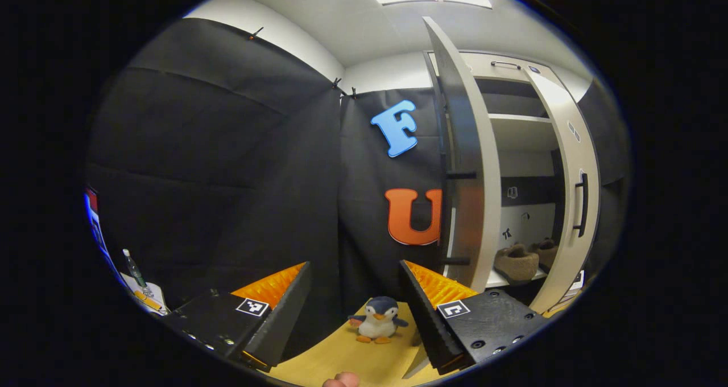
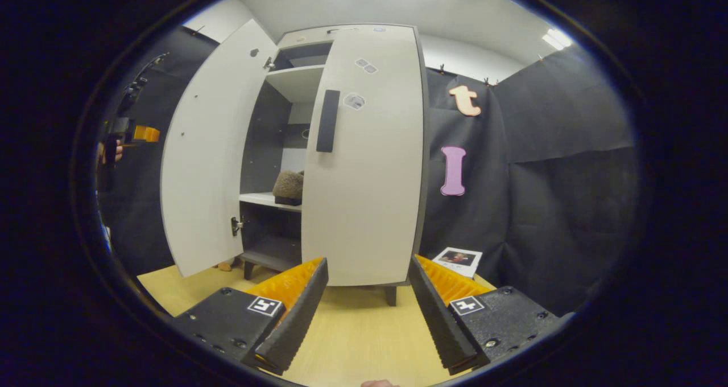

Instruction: Grab one shoe with the right hand and put it into the shoe cabinet, grab the other shoe with the left hand and put it into the shoe cabinet; then close the right door with the right hand and the left door with the left hand.

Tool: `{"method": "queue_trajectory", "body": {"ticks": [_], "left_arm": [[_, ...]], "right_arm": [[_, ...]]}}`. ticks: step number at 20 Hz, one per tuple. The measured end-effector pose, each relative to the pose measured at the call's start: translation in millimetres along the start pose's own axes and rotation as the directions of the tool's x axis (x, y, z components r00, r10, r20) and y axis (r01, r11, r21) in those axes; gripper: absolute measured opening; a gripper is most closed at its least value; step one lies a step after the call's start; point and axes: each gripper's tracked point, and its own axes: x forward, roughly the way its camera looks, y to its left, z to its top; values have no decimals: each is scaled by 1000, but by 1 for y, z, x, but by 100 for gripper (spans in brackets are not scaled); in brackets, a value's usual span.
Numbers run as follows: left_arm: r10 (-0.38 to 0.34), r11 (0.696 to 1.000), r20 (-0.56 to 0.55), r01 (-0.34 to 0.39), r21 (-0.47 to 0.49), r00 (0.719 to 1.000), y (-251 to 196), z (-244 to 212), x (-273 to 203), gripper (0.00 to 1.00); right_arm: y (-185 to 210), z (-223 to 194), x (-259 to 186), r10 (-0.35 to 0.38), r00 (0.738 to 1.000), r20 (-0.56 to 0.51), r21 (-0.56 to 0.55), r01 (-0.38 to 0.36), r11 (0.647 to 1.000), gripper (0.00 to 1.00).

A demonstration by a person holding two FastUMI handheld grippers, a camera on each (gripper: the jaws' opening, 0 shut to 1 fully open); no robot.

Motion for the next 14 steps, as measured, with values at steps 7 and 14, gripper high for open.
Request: {"method": "queue_trajectory", "body": {"ticks": [7,14], "left_arm": [[-44,998,-7,44,-41,999,-18,2,33,90],[-136,991,-40,136,-3,990,-40,4,24,91]], "right_arm": [[-26,2,-3,-66,998,-2,11,66,998,92],[-32,3,2,-69,998,-5,17,69,997,92]]}}
